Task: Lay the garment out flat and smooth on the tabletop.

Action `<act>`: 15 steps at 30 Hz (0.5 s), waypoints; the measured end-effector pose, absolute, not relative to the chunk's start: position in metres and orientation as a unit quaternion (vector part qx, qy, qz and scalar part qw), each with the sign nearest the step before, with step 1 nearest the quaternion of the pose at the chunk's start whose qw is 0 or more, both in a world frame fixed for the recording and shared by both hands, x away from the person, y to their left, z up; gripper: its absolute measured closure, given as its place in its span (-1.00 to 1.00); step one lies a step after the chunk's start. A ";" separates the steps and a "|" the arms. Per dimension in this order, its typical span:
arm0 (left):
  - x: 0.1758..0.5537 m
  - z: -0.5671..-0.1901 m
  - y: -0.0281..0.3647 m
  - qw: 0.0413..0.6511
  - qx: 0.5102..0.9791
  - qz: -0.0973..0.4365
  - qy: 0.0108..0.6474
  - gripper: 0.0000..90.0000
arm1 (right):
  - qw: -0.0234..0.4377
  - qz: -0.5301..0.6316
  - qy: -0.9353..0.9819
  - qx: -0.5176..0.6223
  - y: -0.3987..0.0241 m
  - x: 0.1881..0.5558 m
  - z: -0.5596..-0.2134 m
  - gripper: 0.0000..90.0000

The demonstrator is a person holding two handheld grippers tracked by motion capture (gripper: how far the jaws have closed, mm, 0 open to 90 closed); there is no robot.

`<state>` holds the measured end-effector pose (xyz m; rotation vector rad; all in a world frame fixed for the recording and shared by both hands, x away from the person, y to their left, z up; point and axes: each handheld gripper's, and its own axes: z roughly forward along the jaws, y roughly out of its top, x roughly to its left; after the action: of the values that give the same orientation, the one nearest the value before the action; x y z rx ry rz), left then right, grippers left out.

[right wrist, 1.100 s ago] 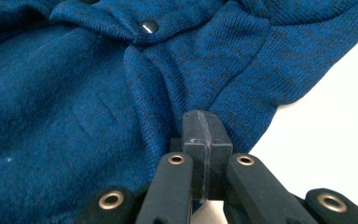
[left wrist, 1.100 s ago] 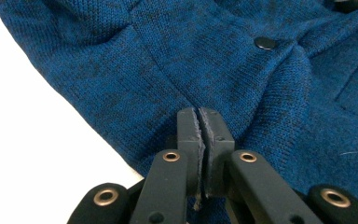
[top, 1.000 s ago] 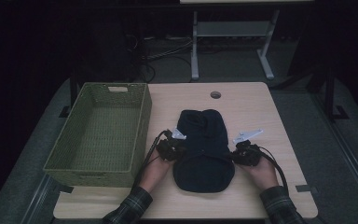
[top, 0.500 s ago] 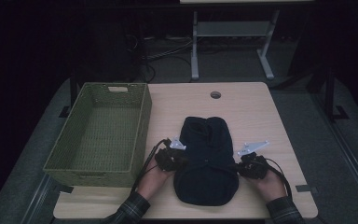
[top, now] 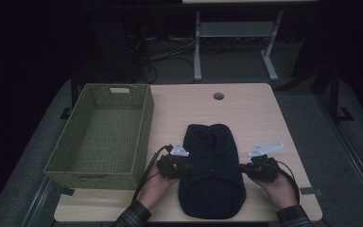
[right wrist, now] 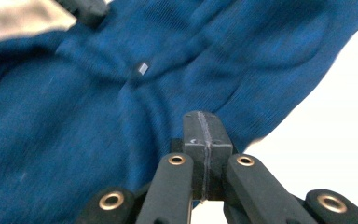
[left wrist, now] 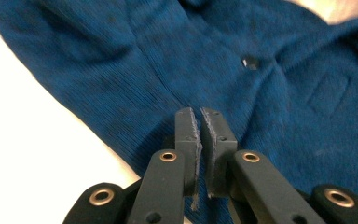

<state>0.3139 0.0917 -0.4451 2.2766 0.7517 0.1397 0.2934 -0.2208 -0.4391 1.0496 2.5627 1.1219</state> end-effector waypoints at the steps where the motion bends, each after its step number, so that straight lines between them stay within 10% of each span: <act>1: 0.316 -0.444 0.091 0.363 0.882 0.058 0.294 0.90 | 0.084 0.374 0.855 0.350 -0.222 0.301 -0.436 1.00; 15: 0.330 -0.457 0.074 0.336 0.895 0.068 0.286 0.96 | 0.117 0.363 0.840 0.387 -0.200 0.408 -0.435 1.00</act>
<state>0.3300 0.0739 -0.4573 2.3332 0.7467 0.1765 0.4081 -0.1996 -0.4355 1.1316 2.4573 1.0636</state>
